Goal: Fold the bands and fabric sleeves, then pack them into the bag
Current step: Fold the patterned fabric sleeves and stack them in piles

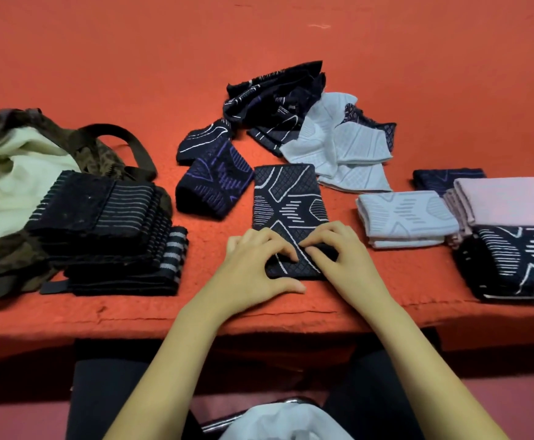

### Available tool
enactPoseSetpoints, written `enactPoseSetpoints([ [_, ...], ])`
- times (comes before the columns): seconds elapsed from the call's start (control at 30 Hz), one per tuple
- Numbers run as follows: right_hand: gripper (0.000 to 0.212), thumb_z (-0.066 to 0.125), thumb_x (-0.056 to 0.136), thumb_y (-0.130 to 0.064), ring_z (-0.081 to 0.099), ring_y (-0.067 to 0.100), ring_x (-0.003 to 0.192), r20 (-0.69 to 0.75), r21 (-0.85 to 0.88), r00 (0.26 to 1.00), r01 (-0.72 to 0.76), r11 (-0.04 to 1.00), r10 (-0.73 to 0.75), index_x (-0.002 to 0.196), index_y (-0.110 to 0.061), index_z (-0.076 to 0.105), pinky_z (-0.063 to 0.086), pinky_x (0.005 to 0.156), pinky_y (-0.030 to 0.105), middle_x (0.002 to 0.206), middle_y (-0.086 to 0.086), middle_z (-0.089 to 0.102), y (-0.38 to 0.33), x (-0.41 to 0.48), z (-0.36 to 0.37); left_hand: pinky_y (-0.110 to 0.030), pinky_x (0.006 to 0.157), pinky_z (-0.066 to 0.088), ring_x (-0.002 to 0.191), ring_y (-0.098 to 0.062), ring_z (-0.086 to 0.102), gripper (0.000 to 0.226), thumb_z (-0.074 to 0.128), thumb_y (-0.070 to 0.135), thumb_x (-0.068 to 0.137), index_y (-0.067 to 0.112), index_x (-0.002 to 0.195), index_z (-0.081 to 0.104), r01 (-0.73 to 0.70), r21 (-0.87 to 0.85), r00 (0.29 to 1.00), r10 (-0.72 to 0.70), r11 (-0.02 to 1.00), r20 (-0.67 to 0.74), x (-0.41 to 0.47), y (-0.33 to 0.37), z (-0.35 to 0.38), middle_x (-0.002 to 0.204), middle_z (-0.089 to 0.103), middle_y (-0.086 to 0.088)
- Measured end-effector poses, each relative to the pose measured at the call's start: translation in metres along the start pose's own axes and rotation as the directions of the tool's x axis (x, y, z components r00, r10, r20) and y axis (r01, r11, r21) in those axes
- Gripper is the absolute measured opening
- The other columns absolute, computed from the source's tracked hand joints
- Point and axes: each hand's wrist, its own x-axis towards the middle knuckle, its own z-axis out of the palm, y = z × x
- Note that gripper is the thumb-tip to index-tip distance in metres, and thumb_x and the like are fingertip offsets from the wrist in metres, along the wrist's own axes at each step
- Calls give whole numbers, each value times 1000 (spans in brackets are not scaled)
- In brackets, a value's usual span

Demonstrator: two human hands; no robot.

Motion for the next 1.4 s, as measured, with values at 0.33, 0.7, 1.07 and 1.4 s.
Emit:
enactPoseSetpoints([
  [0.33,35,59,80,-51,52,4,91,-22,75,997,76,994,-75,80,-17,69,38,85,17,88,-9,63,-9,-7,0,-32,87,34,85,-3,52,24,45,51,85,34,82,61,-10,-141,981,-18,990,-195,-1,-7,6,86,62,18],
  [0.7,21,64,83,-40,63,10,82,-132,106,987,-80,991,94,85,-19,67,48,80,35,82,-9,69,-11,34,-8,-36,76,47,80,-16,63,21,60,35,88,14,90,60,119,-222,945,-179,968,-272,23,-6,-15,82,68,4],
  [1.07,42,60,85,-3,53,-1,87,-238,166,964,-80,983,119,124,-15,49,43,83,19,103,-11,56,7,38,6,-39,72,40,93,-40,59,39,47,52,93,14,105,51,509,1,790,-466,861,-398,55,-9,3,94,67,-14],
  [1.4,37,45,89,-14,53,25,98,-186,-87,981,-78,993,61,121,-2,61,30,86,15,105,16,52,12,44,15,-38,98,40,107,-26,47,52,43,49,87,29,134,52,248,14,922,-231,969,-311,47,-17,14,113,45,-6],
])
